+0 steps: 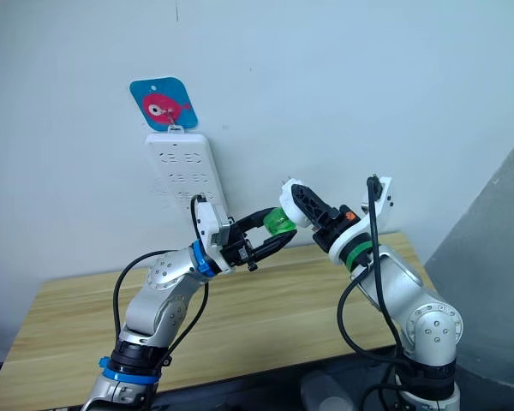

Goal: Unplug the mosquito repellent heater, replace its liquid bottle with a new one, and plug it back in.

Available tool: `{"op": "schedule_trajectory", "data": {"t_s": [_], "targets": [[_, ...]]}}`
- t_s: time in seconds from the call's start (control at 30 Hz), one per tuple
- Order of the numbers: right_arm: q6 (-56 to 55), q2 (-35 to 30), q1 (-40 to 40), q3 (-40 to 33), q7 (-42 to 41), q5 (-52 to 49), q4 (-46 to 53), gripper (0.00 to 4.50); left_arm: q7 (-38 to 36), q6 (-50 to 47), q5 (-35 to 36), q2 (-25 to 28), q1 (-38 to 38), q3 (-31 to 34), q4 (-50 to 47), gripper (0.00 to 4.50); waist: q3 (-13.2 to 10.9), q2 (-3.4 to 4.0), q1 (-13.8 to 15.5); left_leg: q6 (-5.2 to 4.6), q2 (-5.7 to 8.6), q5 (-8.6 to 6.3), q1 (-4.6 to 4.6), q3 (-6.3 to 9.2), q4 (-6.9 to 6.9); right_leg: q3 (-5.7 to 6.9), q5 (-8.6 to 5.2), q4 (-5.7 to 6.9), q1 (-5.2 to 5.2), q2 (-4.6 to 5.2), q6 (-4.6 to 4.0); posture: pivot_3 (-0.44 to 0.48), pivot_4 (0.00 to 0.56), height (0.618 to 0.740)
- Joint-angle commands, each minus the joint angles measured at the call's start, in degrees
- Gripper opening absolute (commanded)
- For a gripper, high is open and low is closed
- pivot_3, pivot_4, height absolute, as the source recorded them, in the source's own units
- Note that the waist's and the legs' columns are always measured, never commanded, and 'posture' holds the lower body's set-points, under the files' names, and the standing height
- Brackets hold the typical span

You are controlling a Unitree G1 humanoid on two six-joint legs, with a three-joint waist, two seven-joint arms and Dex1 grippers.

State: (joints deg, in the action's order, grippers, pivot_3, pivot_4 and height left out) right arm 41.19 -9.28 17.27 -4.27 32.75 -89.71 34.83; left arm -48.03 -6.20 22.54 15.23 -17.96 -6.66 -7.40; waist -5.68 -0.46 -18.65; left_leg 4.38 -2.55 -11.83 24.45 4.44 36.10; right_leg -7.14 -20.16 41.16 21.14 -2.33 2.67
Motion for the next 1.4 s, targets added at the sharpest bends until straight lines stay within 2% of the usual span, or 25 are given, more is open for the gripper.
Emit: {"op": "schedule_trajectory", "data": {"t_s": [0.03, 0.07, 0.2, 0.23, 0.43, 0.5, 0.63, 0.73, 0.93, 1.4], "targets": [[-2.2, -1.1, 0.0, 0.1, -0.4, -2.5, 1.3, 2.93, 0.6, 0.5, 0.4, 0.0, -0.2, 0.7, -1.6, 2.28, 0.0, 0.0, 0.0, 0.0, 0.0, 0.0, 0.0, 0.0, 0.0, 0.0, 0.0, 0.0, 0.0, 0.0, 0.0, -0.324, 0.055, 0.733], [-2.6, -1.4, 0.0, 0.2, -0.5, -2.7, 1.3, 2.93, 0.5, 0.6, 0.4, 0.1, -0.2, 0.7, -1.5, 2.28, 0.0, 0.0, 0.0, 0.0, 0.0, 0.0, 0.0, 0.0, 0.0, 0.0, 0.0, 0.0, 0.0, 0.0, 0.0, -0.324, 0.055, 0.733], [-3.3, -4.8, -1.5, -1.7, -1.4, -4.8, 0.8, 4.37, -1.0, 2.4, -0.5, 1.4, 0.5, 0.6, -0.9, 2.28, 0.0, 0.0, 0.1, 0.0, 0.0, 0.0, -0.01, 0.0, 0.0, -0.01, 0.0, 0.0, -0.01, 0.0, 0.0, -0.324, 0.056, 0.733], [-2.7, -6.8, -2.2, -2.5, -2.2, -6.7, 0.5, 4.5, -1.6, 2.7, -0.5, 1.9, 0.6, 0.6, -0.8, 2.28, 0.0, 0.0, 0.2, 0.0, 0.0, 0.0, -0.01, 0.0, 0.0, -0.01, 0.0, 0.0, -0.02, 0.0, 0.0, -0.324, 0.057, 0.733], [1.1, -19.5, -6.0, -6.1, -9.1, -18.4, -2.5, 4.5, -6.6, 6.3, -1.1, 5.6, 1.4, 0.3, 0.9, 2.28, 0.0, 0.0, 0.8, 0.0, 0.0, 0.0, -0.02, -0.03, 0.0, -0.03, 0.0, -0.05, -0.04, -0.01, 0.0, -0.317, 0.058, 0.733], [5.8, -26.0, -7.2, -7.4, -15.9, -22.1, -4.4, 4.5, -9.7, 8.2, -1.5, 7.5, 2.2, -0.1, 1.4, 2.28, 0.0, 0.0, 1.0, -0.01, -0.01, 0.0, -0.07, -0.07, 0.0, -0.07, 0.0, -0.05, -0.07, -0.03, 0.0, -0.313, 0.061, 0.733], [13.3, -35.5, -7.9, -6.7, -26.1, -23.3, -8.2, 4.5, -15.9, 12.9, -2.1, 10.6, 3.1, -1.2, 2.6, 2.28, 0.0, 0.0, 1.2, -0.01, -0.05, -0.01, -0.25, -0.15, -0.03, -0.13, -0.01, -0.11, -0.24, -0.06, 0.0, -0.31, 0.063, 0.733], [16.7, -39.6, -6.7, -4.4, -31.0, -23.3, -10.1, 4.5, -18.0, 14.9, -2.3, 11.5, 2.9, -1.4, 3.5, 2.28, -0.1, -0.06, 1.3, -0.01, -0.06, -0.01, -0.43, -0.16, -0.03, -0.15, -0.02, -0.18, -0.44, -0.06, 0.0, -0.306, 0.069, 0.733], [20.8, -42.0, -4.1, 1.2, -37.8, -23.3, -11.7, 4.5, -20.5, 17.5, -2.6, 12.2, 3.2, -2.3, 2.9, 2.28, -0.1, -0.09, 1.3, -0.01, -0.06, -0.01, -0.61, -0.23, -0.03, -0.3, -0.03, -0.38, -0.69, -0.07, 0.02, -0.302, 0.072, 0.733], [20.2, -37.7, 3.1, 10.1, -35.5, -23.3, -16.0, 4.5, -21.8, 20.5, -3.6, 13.0, 3.9, -3.4, 1.1, 2.28, -0.2, -0.2, 1.8, -0.02, -0.07, -0.02, -0.58, -0.21, -0.06, -0.29, -0.03, -0.41, -0.68, -0.08, 0.02, -0.279, 0.072, 0.733]]}}
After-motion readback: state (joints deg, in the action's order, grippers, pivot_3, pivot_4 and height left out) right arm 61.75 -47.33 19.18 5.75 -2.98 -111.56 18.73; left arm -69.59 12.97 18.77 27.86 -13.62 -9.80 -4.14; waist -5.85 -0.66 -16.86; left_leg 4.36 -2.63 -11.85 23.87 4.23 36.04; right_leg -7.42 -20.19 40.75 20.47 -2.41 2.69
